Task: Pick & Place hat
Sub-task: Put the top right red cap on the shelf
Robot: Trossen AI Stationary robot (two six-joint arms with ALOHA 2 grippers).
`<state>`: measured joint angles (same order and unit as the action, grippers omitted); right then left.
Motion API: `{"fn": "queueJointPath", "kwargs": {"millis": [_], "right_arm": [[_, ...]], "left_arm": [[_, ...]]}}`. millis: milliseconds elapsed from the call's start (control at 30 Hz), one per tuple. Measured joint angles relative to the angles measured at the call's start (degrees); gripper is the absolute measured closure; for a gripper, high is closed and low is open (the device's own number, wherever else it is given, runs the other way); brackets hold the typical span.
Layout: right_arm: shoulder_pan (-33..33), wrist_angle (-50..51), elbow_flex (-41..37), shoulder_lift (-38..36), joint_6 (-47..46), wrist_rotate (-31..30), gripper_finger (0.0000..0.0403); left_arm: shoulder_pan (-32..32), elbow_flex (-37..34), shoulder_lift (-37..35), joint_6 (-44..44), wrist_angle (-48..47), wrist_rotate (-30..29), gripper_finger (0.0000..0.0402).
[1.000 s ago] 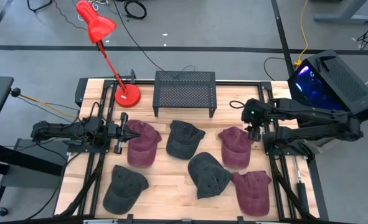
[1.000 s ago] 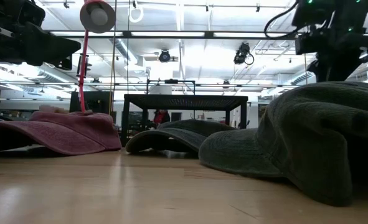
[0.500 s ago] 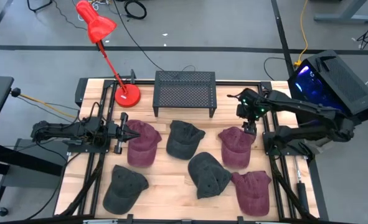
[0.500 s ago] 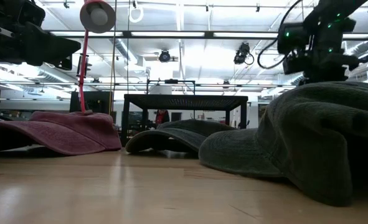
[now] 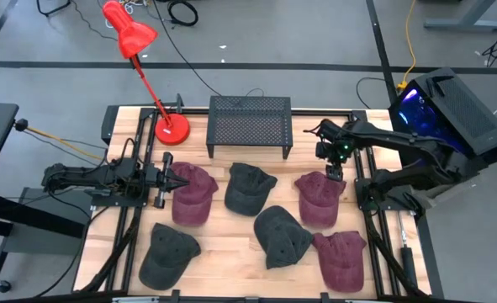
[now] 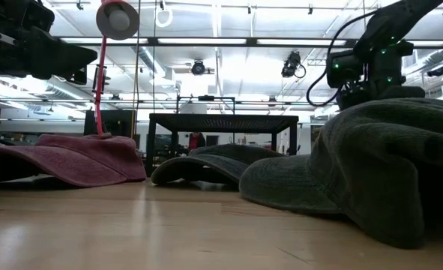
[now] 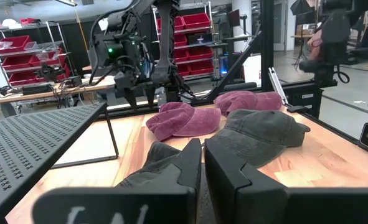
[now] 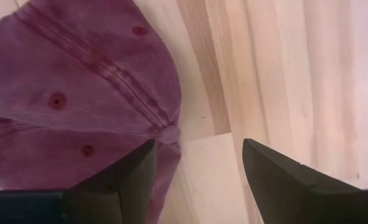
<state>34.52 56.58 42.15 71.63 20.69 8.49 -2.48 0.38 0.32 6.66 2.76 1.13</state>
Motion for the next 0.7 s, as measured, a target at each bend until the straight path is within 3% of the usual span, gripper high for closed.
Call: {"fn": "queueJointPath", "kwargs": {"millis": [200, 367, 700], "right_arm": [[-0.28, 0.08, 0.06, 1.33, -0.35, -1.02, 0.0163], [-0.85, 0.73, 2.24, 0.03, -8.19, -4.49, 0.0163], [-0.63, 5.72, 3.76, -1.61, -24.46, 4.31, 0.0163]], "left_arm": [[-0.01, 0.01, -0.01, 0.00, 0.00, 0.00, 0.0374], [-0.01, 0.00, 0.00, 0.00, 0.00, 0.00, 0.0374], [-0.02, 0.00, 0.00, 0.00, -0.02, -0.02, 0.0374]]}}
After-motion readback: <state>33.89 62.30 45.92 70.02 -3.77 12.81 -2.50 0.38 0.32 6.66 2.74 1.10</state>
